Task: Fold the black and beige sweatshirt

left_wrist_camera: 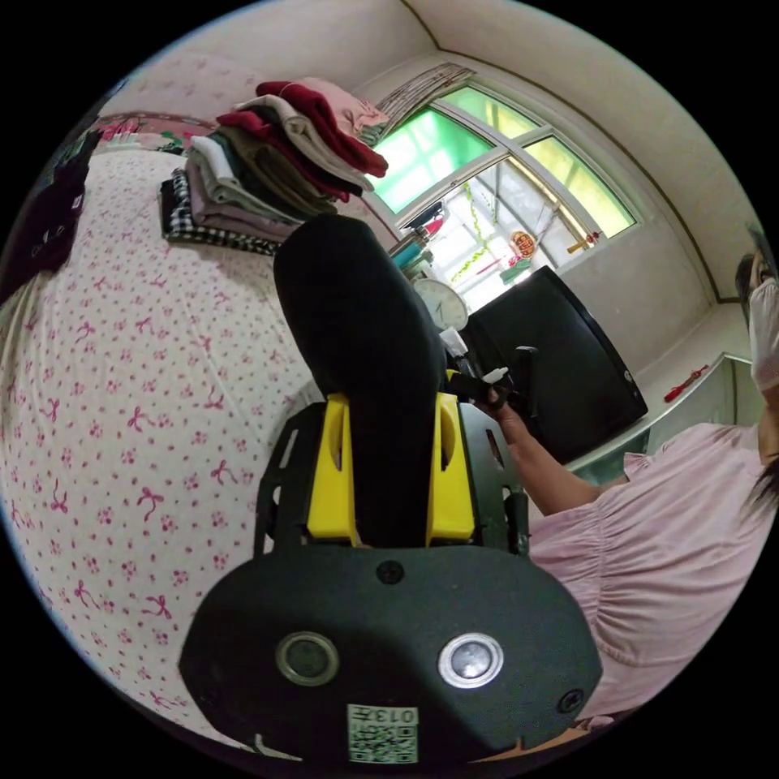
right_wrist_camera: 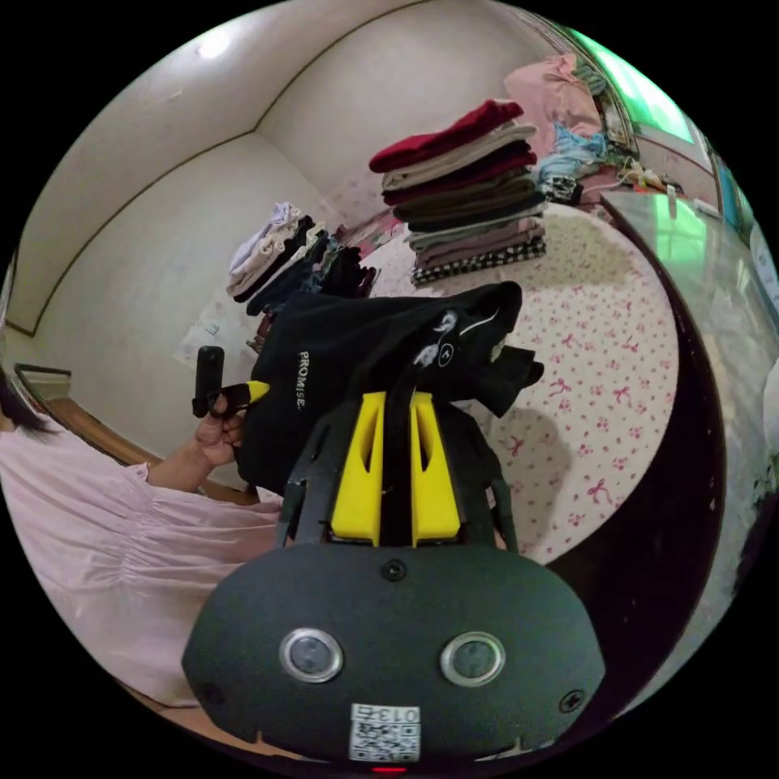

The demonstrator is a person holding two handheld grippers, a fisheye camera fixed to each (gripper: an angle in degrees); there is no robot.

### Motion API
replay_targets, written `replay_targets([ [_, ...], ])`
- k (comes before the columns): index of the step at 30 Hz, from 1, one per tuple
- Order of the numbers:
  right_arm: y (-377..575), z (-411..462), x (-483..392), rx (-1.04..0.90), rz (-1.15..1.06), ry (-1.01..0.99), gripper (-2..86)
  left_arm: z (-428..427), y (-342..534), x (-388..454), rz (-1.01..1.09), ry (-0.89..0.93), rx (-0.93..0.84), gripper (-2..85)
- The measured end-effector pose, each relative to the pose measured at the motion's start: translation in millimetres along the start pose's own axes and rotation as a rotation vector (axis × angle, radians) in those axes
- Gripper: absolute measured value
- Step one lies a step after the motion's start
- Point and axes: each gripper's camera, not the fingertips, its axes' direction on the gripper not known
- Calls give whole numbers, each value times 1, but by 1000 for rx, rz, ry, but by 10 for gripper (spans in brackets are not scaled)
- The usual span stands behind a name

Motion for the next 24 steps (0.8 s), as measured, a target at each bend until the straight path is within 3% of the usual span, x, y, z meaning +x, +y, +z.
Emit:
replay_targets([
  [10, -106, -89, 81, 37, -199, 159, 6, 170, -152, 23, 115, 44, 12, 138],
  [16, -203, -125, 216, 0, -194, 189, 17, 294, -261, 26, 181, 28, 43, 132],
  [24, -238, -84, 315, -136, -2, 94, 88, 310, -276, -39, -38, -127, 9, 125],
])
